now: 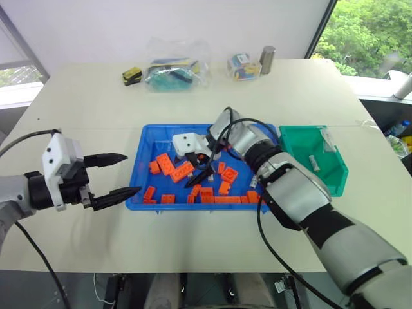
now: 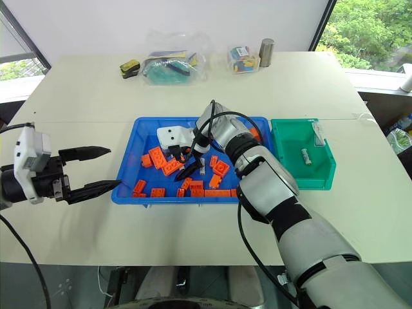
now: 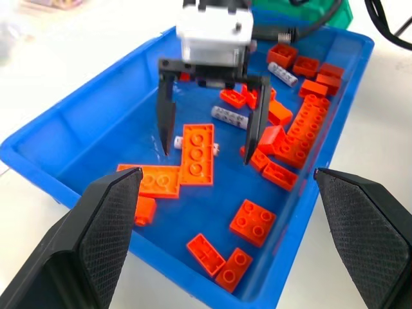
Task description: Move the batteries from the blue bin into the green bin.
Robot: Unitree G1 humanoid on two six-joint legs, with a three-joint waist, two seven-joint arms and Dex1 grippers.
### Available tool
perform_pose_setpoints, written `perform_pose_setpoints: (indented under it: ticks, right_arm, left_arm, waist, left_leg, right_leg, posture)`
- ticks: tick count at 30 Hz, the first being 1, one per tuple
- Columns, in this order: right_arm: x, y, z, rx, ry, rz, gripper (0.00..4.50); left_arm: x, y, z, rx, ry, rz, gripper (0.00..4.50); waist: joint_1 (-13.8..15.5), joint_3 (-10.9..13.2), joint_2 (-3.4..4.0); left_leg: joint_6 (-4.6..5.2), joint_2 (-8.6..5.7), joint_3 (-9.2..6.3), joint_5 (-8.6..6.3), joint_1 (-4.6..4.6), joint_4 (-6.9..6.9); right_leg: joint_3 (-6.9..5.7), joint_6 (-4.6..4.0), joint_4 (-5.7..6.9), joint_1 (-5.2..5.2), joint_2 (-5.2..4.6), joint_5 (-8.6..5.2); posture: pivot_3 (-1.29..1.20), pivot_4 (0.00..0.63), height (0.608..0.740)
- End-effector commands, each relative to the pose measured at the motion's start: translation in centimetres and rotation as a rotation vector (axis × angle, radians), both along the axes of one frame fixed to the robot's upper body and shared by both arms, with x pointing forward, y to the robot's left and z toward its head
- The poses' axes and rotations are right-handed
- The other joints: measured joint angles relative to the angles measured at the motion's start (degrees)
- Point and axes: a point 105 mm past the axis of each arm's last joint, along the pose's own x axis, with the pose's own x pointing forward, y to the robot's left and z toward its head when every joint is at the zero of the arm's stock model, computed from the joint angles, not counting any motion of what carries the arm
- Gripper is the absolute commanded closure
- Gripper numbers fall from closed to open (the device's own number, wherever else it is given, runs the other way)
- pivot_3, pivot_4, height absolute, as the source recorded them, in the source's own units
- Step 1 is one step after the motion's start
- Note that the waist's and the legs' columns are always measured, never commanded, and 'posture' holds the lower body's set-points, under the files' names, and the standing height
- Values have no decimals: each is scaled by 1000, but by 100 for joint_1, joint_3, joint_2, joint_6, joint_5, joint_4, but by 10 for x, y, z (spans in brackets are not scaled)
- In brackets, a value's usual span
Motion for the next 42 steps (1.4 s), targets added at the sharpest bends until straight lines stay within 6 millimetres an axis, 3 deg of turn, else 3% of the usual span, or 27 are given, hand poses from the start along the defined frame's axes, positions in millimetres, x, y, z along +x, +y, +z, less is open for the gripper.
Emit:
perform_pose_setpoints:
  ticks: [1, 5, 15, 16, 17, 20, 33, 36, 38, 42]
  right_arm:
    - [-1, 7, 11, 40, -17, 23, 1824]
    - [-3, 11, 15, 70, -8, 30, 3551]
    - [-7, 16, 28, 126, 28, 52, 3551]
    - [-7, 16, 30, 129, 31, 50, 3057]
    - [-7, 17, 31, 133, 25, 50, 2865]
    - [-5, 16, 29, 123, -12, 52, 1477]
    - [4, 7, 3, 57, -31, -37, 1477]
    - [5, 6, 0, 57, -26, -50, 2277]
    - [5, 7, 0, 60, -25, -51, 3168]
    - [3, 14, 6, 90, -33, -34, 3250]
  left_arm:
    - [-1, -2, 12, 0, -53, -1, 0]
    - [3, -2, 15, -2, -59, -3, 0]
    - [13, -6, 17, -10, -63, -27, 0]
    - [13, -6, 17, -12, -62, -29, 0]
    - [13, -6, 17, -14, -61, -31, 0]
    - [13, -7, 16, -15, -56, -39, 0]
    - [9, -8, 15, -12, -56, -37, 0]
    - [8, -7, 16, -11, -58, -30, 0]
    - [8, -7, 16, -12, -58, -27, 0]
    - [8, -6, 16, -11, -61, -25, 0]
  waist:
    - [-23, 0, 0]
    - [-88, 0, 0]
    - [-98, 0, 0]
    - [-98, 0, 0]
    - [-98, 0, 0]
    - [-98, 0, 0]
    - [-100, 0, 0]
    - [-101, 0, 0]
    - [-103, 0, 0]
    - [-102, 0, 0]
  left_leg:
    - [0, 0, 0, 0, 0, -1]
    - [-1, 0, -1, 0, 0, -3]
    - [-2, 0, -1, 0, 0, -7]
    - [-2, 0, -1, 0, 0, -7]
    - [-2, 0, -1, 0, 0, -7]
    - [-2, 0, -1, 1, 0, -6]
    - [-3, 0, -1, 1, -1, -8]
    - [-3, 0, -1, 1, -1, -8]
    - [-4, 0, -1, 1, -1, -8]
    - [-4, 0, -1, 2, 0, -8]
  right_leg:
    - [0, 0, 0, 0, 0, 0]
    - [0, 0, -1, 0, -1, 0]
    - [0, 0, 0, -3, 0, 0]
    - [0, 0, 0, -3, 0, 0]
    - [0, 0, 0, -3, 0, 0]
    - [0, -1, 0, -3, 0, 0]
    - [0, -1, 0, -4, -1, 0]
    - [0, -1, 0, -4, -1, 0]
    - [0, -1, 0, -5, -1, 0]
    - [1, -1, 0, -5, -1, 0]
  posture:
    - [0, 150, 740]
    - [0, 150, 740]
    - [0, 150, 740]
    - [0, 150, 740]
    - [0, 150, 740]
    - [0, 150, 740]
    - [0, 150, 740]
    - [0, 150, 740]
    - [0, 150, 740]
    - [0, 150, 740]
